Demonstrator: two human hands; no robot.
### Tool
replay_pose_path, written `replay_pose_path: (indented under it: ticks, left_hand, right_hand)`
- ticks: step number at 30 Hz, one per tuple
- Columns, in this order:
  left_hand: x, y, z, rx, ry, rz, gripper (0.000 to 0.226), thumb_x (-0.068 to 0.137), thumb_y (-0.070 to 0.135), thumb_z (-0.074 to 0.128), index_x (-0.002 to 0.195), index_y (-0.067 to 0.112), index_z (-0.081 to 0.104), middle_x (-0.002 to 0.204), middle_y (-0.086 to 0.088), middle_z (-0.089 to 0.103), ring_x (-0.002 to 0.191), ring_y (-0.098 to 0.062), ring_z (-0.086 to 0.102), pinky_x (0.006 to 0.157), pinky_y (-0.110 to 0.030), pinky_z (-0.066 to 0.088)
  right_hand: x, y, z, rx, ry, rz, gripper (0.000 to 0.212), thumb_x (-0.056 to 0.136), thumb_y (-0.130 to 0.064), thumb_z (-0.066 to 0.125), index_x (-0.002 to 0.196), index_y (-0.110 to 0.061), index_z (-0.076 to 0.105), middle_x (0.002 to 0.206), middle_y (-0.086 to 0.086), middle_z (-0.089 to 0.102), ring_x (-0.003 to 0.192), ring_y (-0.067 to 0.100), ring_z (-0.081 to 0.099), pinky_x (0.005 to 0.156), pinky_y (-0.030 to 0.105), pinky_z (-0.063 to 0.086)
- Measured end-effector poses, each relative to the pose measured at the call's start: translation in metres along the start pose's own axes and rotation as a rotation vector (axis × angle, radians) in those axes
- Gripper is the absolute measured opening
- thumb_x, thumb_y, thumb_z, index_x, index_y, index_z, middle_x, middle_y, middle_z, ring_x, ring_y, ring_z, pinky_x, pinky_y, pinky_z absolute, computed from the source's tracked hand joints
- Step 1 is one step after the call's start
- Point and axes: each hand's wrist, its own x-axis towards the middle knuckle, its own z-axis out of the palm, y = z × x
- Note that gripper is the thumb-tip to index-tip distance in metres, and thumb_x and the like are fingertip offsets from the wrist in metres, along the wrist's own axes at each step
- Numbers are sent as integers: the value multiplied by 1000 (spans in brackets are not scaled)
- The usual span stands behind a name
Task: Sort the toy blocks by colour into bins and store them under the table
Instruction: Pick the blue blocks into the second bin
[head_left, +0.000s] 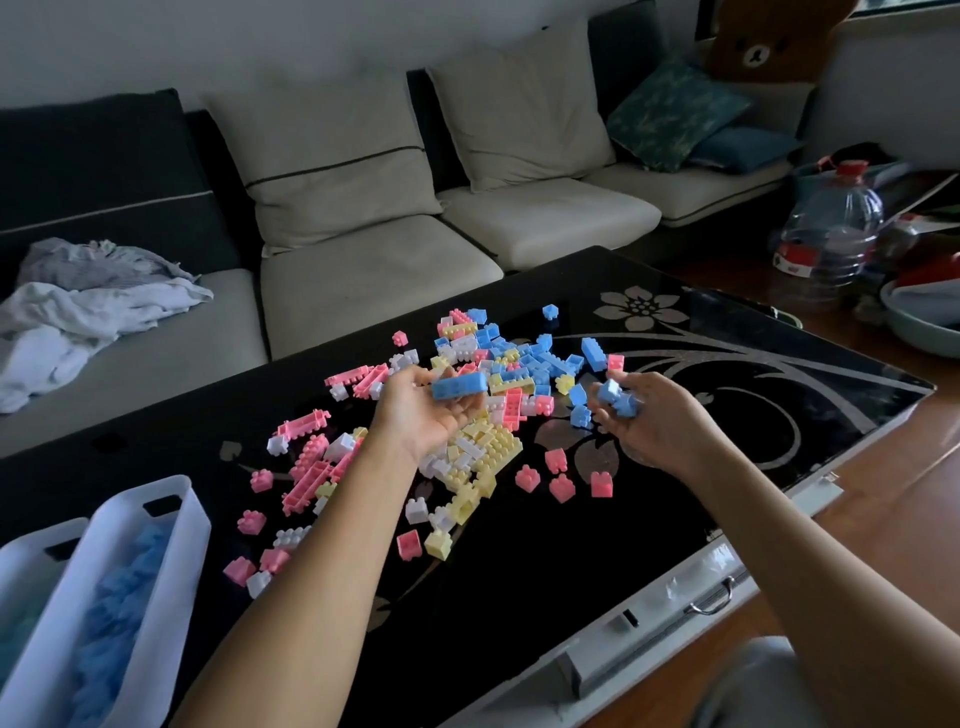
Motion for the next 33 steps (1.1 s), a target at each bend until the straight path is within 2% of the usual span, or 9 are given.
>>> replay_pose_path:
  ticks: [3,6,9,12,16,20,25,29,33]
  left_hand:
    - [11,7,-14,6,178,84,14,93,19,54,91,7,48,70,-5,50,57,-11,51,52,-25,52]
    - [24,16,-33,615,337,205,22,90,22,62,103,5,56,64,0,47,43,-6,40,39,-16,34]
    - [33,20,-48,1511,374,380,28,88,24,65,111,9,62,100,-1,62,67,-12,59,57,-21,45]
    - [41,18,-48,1818,298,450,31,88,22,63,117,11,64,114,-4,66,93,-17,65,80,-27,50]
    - [54,18,-40,1926,227,373,18,89,19,58,87,6,70,85,-13,67,62,-18,53,59,-24,41]
    - [57,19,-35,1992,197,240,11,84,20,61,78,12,61,74,-8,52,60,-20,43,53,-27,34]
    - [35,14,-41,1840,243,392,26,86,14,58,63,11,47,67,-6,49,49,-16,36,49,-19,33]
    - [-8,25,-38,1693,278,505,15,89,20,56,77,11,53,74,-8,48,56,-18,39,47,-17,31]
    - [-42,44,-46,1377,309,418,29,90,27,49,83,2,61,68,-8,55,48,-15,36,45,-21,28]
  right_hand:
    - [11,7,-2,-37,27,-69,23,87,-28,64,104,-14,57,99,2,60,81,8,63,68,17,52]
    - [16,14,0,-280,106,-59,14,90,-23,61,86,-12,55,81,5,54,66,11,53,60,22,47]
    - [21,21,4,-994,162,-236,22,83,-32,69,91,-14,60,86,-1,57,73,13,54,62,25,42]
    - [22,25,12,-1246,132,-307,32,80,-33,72,104,-17,58,96,-4,55,84,12,54,59,21,40]
    - [22,31,19,-1452,89,-352,35,82,-37,68,108,-23,50,109,1,56,89,17,56,63,28,43]
    - [23,37,22,-1681,100,-431,43,90,-36,57,128,-23,42,120,6,55,93,24,60,68,31,47]
    - [24,39,23,-1745,86,-426,49,92,-38,56,135,-24,38,122,7,53,89,24,62,66,31,50]
    - [20,37,23,-1635,93,-425,33,89,-34,59,116,-22,45,113,4,58,82,18,58,65,31,48]
    - [14,32,25,-1632,92,-318,25,89,-34,58,108,-23,45,97,4,61,74,19,59,65,37,55]
